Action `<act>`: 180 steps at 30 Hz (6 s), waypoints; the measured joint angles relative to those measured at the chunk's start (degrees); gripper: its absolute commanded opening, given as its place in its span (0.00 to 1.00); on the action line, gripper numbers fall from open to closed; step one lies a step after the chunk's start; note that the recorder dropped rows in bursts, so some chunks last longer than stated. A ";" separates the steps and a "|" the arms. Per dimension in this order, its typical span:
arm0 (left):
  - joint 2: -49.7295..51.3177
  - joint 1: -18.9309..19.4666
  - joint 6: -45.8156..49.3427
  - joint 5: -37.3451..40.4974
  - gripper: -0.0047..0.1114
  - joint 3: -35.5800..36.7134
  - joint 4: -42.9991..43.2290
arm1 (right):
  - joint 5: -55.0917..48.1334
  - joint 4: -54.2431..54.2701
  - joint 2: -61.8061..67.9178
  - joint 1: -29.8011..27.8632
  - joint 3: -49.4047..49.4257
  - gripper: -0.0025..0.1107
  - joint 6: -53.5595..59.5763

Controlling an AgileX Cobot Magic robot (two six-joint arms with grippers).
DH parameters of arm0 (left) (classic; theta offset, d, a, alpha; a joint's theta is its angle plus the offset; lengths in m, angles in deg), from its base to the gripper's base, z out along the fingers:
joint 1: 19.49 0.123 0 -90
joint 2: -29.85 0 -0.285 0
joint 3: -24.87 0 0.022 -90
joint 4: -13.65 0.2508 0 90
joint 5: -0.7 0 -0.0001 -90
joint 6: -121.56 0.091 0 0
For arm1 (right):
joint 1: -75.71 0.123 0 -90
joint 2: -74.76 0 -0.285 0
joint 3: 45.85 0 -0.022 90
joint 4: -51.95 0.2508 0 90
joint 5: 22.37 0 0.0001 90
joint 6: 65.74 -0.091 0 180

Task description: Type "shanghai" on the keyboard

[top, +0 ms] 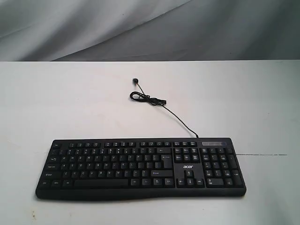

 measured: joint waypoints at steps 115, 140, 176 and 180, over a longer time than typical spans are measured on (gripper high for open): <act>0.00 0.00 0.00 0.00 0.04 0.00 0.00 | -2.75 22.99 121.07 55.98 -88.34 0.02 32.18; 0.00 0.00 0.00 0.00 0.04 0.00 0.00 | -1.32 20.42 125.04 56.35 -87.99 0.02 33.18; 0.00 0.00 0.00 0.00 0.04 0.00 0.00 | -2.78 17.24 118.50 55.19 -83.15 0.02 31.67; 0.00 0.00 0.00 0.00 0.04 0.00 0.00 | -1.44 17.11 114.63 53.93 -76.00 0.02 31.67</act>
